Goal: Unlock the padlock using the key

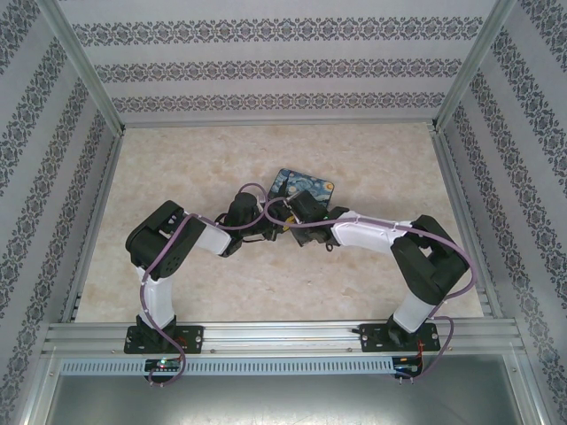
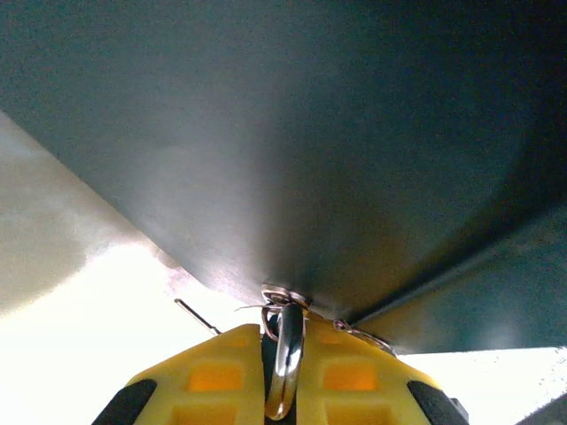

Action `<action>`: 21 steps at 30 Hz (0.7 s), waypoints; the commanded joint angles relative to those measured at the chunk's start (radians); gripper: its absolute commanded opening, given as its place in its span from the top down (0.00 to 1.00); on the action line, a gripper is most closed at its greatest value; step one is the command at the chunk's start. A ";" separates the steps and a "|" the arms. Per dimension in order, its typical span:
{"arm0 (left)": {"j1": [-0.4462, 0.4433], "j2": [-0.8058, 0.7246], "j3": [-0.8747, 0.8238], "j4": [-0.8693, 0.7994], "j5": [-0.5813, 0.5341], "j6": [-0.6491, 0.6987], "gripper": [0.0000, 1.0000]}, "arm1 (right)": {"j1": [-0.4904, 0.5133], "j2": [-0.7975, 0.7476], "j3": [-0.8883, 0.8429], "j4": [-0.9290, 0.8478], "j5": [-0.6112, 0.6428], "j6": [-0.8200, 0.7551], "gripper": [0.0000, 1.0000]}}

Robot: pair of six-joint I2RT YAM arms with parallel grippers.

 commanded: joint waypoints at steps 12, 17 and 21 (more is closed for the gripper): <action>-0.001 0.023 -0.010 0.069 -0.006 0.023 1.00 | -0.061 -0.293 -0.202 0.181 -0.310 0.384 0.35; -0.003 0.026 -0.023 0.026 -0.010 0.074 1.00 | -0.010 -0.306 -0.271 0.251 -0.220 0.534 0.25; -0.002 0.024 -0.049 0.024 -0.014 0.087 0.88 | 0.003 -0.257 -0.307 0.359 -0.184 0.613 0.20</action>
